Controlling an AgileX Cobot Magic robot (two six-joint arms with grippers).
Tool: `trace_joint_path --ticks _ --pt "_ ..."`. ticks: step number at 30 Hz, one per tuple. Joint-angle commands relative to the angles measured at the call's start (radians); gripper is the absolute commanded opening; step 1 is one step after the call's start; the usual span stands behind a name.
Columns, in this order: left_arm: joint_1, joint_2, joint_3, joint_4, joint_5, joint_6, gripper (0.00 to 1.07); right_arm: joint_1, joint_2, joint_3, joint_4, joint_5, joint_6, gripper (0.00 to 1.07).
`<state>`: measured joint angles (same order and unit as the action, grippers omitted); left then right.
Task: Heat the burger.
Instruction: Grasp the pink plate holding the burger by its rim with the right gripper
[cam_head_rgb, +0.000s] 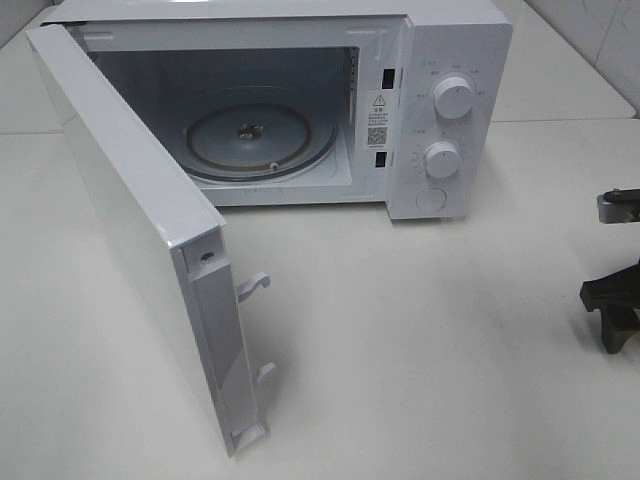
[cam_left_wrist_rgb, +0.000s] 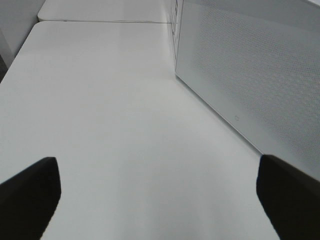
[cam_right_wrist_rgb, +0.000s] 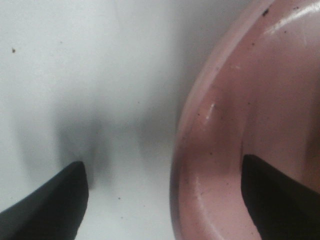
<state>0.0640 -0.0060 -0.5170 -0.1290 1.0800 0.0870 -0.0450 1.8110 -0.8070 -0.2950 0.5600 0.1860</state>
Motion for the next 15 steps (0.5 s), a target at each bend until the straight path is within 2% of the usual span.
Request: trace_joint_path --ticks 1,3,4,6,7,8,9,10,11,12,13,14,15 --pt "0.002 -0.015 -0.001 -0.006 -0.009 -0.002 1.02 -0.004 0.005 -0.003 -0.006 -0.003 0.009 0.75" --pt "0.002 -0.015 -0.001 -0.006 -0.009 -0.002 1.02 -0.004 0.005 -0.003 -0.006 -0.002 0.009 0.67" --pt "0.002 -0.015 -0.001 -0.006 -0.009 -0.002 1.02 -0.004 0.005 -0.003 -0.006 -0.002 0.009 0.67" --pt "0.002 -0.015 -0.001 -0.006 -0.009 -0.002 1.02 -0.004 0.005 -0.003 -0.011 0.001 0.019 0.55" --pt "0.002 -0.015 -0.001 -0.006 -0.009 -0.002 1.02 -0.004 0.005 -0.003 -0.011 0.001 0.019 0.55" --pt "0.002 -0.015 -0.001 -0.006 -0.009 -0.002 1.02 -0.004 0.005 -0.003 -0.018 0.002 0.036 0.45" --pt "0.002 -0.015 -0.001 -0.006 -0.009 -0.002 1.02 -0.004 0.005 -0.003 -0.018 0.002 0.036 0.45" --pt "0.002 -0.015 -0.001 -0.006 -0.009 -0.002 1.02 -0.004 0.005 -0.003 -0.024 0.004 0.044 0.4" --pt "0.002 -0.015 -0.001 -0.006 -0.009 -0.002 1.02 -0.004 0.005 -0.003 -0.036 0.006 0.054 0.3" --pt "0.002 -0.015 -0.001 -0.006 -0.009 -0.002 1.02 -0.004 0.005 -0.003 -0.036 0.006 0.054 0.3" --pt "0.002 -0.015 -0.001 -0.006 -0.009 -0.002 1.02 -0.004 0.005 -0.003 -0.044 0.005 0.057 0.21" --pt "0.002 -0.015 -0.001 -0.006 -0.009 -0.002 1.02 -0.004 0.005 -0.003 -0.044 0.005 0.057 0.21" --pt "0.002 -0.015 -0.001 -0.006 -0.009 -0.002 1.02 -0.004 0.005 -0.003 -0.05 0.005 0.057 0.17"
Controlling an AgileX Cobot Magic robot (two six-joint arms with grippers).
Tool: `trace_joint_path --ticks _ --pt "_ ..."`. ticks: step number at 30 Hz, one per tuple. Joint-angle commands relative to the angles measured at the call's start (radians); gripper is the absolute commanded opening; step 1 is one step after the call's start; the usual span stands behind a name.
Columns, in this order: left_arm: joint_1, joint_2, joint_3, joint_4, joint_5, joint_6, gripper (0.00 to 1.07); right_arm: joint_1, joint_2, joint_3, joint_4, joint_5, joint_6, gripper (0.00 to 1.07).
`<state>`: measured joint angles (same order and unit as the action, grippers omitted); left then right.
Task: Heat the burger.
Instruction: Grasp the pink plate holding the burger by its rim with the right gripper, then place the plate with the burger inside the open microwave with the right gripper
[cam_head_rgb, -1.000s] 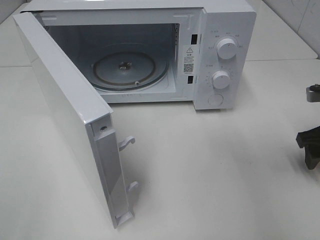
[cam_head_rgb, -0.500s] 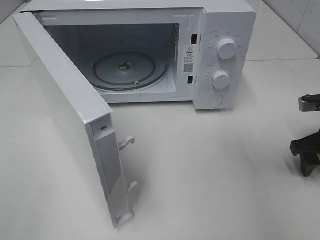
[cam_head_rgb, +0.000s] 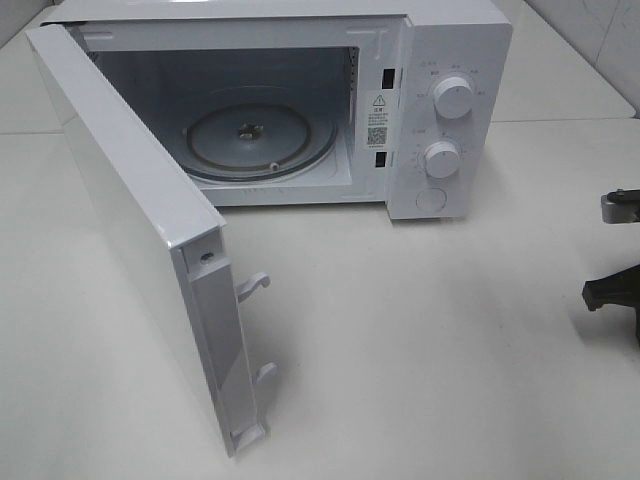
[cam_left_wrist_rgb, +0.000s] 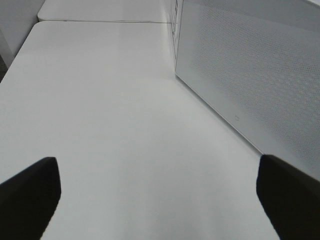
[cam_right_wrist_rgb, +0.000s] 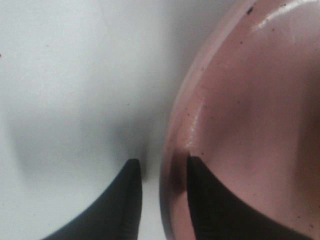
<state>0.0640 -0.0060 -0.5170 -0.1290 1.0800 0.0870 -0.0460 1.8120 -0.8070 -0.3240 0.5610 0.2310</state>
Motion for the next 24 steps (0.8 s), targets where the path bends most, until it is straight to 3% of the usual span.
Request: trace_joint_path --ticks 1,6,24 --pt "0.002 -0.015 -0.001 -0.006 -0.009 -0.002 1.02 -0.003 0.004 -0.003 -0.03 0.004 0.012 0.09" --pt "0.002 -0.015 -0.001 -0.006 -0.009 -0.002 1.02 -0.003 0.004 -0.003 -0.032 0.004 0.011 0.0" --pt "0.002 -0.015 -0.001 -0.006 -0.009 -0.002 1.02 0.016 -0.002 -0.003 -0.08 0.054 0.067 0.0"
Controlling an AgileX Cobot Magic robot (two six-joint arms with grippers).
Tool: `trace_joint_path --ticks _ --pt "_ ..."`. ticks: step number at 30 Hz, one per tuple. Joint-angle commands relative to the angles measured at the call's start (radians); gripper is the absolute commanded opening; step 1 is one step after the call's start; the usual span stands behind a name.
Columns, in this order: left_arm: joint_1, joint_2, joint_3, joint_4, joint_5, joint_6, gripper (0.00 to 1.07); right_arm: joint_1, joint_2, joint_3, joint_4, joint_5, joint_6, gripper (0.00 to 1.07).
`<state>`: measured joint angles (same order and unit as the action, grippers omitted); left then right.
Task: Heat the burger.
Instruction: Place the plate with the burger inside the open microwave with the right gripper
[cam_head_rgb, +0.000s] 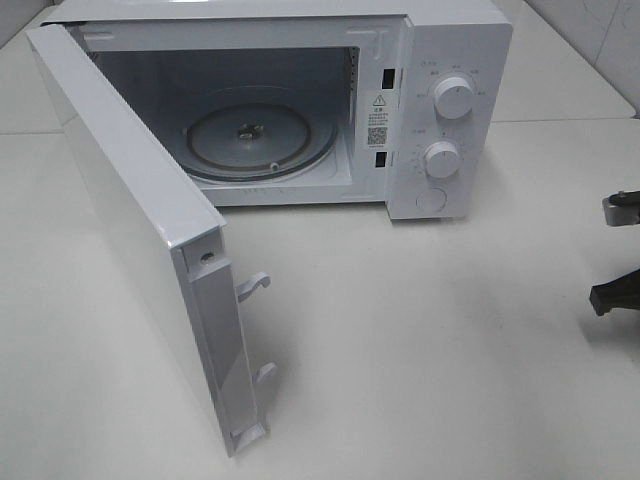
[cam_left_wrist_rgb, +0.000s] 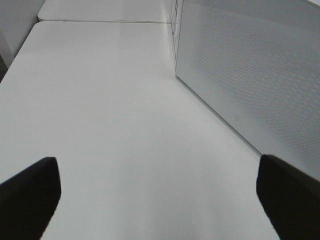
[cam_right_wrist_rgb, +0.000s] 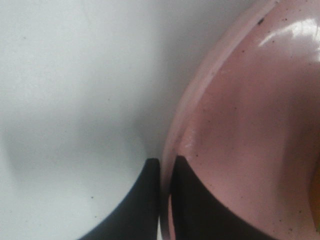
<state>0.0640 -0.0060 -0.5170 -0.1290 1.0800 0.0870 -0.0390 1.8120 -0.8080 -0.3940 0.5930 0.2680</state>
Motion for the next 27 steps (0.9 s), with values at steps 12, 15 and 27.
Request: trace_joint_path --ticks 12,15,27 --pt "0.002 -0.015 -0.001 -0.006 -0.009 -0.002 1.02 0.101 -0.004 -0.002 -0.172 0.08 0.18 0.0" --pt "0.002 -0.015 -0.001 -0.006 -0.009 -0.002 1.02 0.122 -0.004 -0.002 -0.208 0.097 0.218 0.0" --pt "0.002 -0.015 -0.001 -0.006 -0.009 -0.002 1.02 0.172 -0.014 -0.002 -0.283 0.155 0.263 0.0"
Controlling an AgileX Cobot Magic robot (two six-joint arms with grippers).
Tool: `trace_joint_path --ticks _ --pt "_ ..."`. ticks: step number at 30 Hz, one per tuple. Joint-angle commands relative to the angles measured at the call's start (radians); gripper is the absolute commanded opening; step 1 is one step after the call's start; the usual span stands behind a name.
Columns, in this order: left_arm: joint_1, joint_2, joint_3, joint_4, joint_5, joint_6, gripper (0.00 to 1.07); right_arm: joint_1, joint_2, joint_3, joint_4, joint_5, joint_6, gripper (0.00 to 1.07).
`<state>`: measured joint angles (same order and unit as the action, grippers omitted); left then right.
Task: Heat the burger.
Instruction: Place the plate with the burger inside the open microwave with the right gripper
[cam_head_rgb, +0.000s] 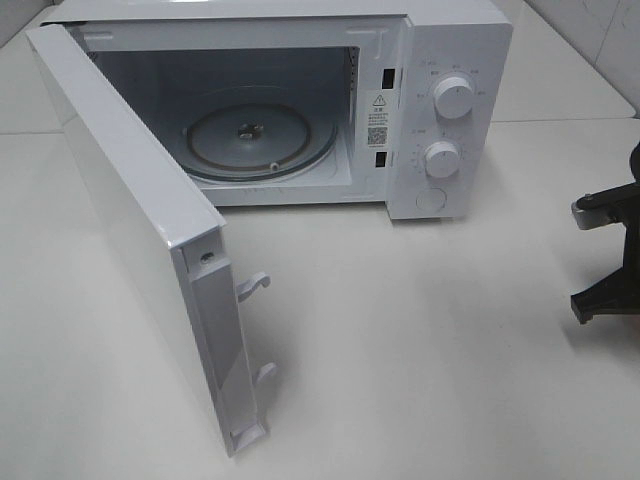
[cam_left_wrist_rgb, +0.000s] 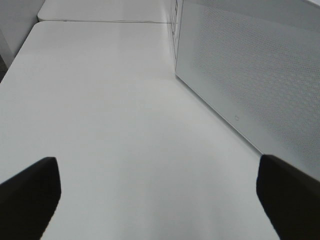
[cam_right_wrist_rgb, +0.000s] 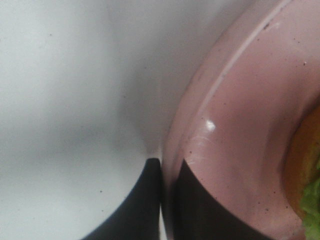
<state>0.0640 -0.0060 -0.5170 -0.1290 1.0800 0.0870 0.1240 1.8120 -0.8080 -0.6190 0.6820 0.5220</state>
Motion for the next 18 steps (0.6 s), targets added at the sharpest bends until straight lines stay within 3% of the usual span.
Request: trace_joint_path --ticks 1,18 --pt "0.002 -0.015 -0.001 -0.006 -0.009 -0.002 1.02 0.014 -0.019 -0.002 -0.064 0.071 0.01 0.0" --pt "0.002 -0.015 -0.001 -0.006 -0.009 -0.002 1.02 0.106 -0.102 -0.002 -0.093 0.198 0.023 0.0"
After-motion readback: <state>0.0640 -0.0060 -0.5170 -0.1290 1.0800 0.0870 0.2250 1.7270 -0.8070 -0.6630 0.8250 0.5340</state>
